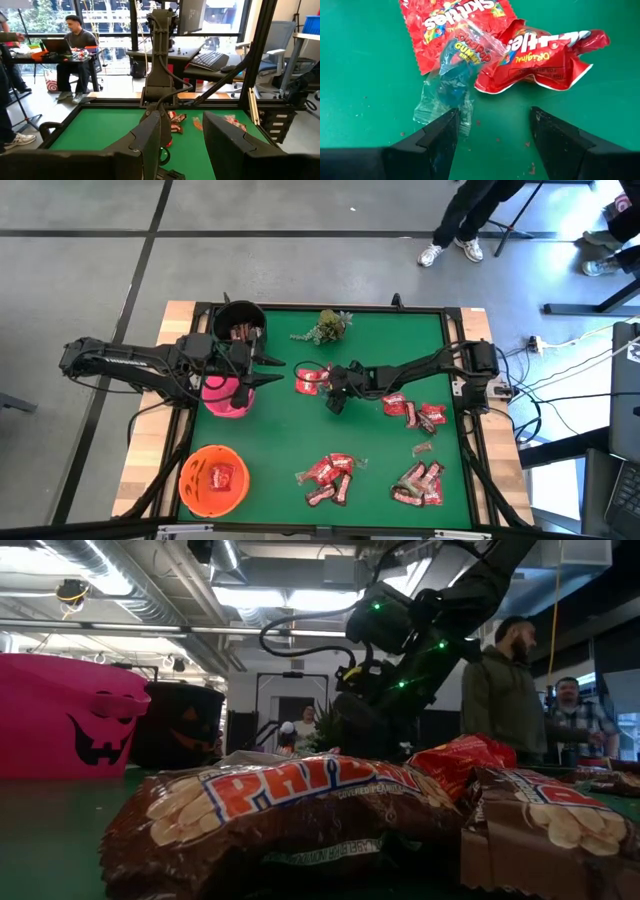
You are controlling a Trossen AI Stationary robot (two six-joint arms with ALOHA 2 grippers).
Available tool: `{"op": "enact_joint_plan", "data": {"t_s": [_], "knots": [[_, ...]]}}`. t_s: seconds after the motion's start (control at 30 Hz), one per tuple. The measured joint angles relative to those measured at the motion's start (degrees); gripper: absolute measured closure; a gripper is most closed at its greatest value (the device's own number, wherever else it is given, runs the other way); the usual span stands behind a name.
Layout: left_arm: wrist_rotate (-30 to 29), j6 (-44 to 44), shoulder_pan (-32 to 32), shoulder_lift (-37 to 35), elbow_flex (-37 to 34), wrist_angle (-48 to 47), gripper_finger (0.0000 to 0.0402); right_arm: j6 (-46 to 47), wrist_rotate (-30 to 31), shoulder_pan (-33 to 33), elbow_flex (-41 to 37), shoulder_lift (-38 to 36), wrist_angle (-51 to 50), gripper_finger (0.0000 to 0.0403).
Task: Sort candy
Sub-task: Put the blue gummy into the pink bucket
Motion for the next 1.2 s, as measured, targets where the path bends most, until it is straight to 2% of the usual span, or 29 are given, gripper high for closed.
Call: {"op": "enact_joint_plan", "data": {"t_s": [0.13,0.23,0.4,0.67,0.83,1.03,1.2], "knots": [[-0.02,0.39,0.00,0.00,0.00,-0.42,0.0265,-0.02,-0.87,0.02,0.00,0.00,-0.25,0.0168],[-0.02,0.39,0.00,0.00,0.00,-0.50,0.0265,-0.02,-0.85,0.00,0.00,-0.02,-0.47,0.0192],[-0.02,0.39,0.00,0.00,0.00,-0.59,0.0265,-0.06,-0.98,-0.04,-0.04,-0.02,-0.64,0.0262],[-0.04,0.31,-0.01,0.00,0.00,-0.73,0.0265,-0.37,-6.39,0.01,-0.22,-1.54,-1.65,0.0391],[-0.06,0.11,0.00,0.00,0.00,-2.13,0.0265,-0.42,-6.42,2.51,-0.38,-6.39,-4.17,0.0394],[-0.07,0.85,-0.02,0.02,0.00,-6.64,0.0265,-0.61,-1.17,5.91,-0.33,-13.13,-6.02,0.0401],[-0.07,0.36,0.00,0.04,0.00,-6.93,0.0265,-0.67,1.01,7.02,-0.22,-13.60,-4.03,0.0387]]}}
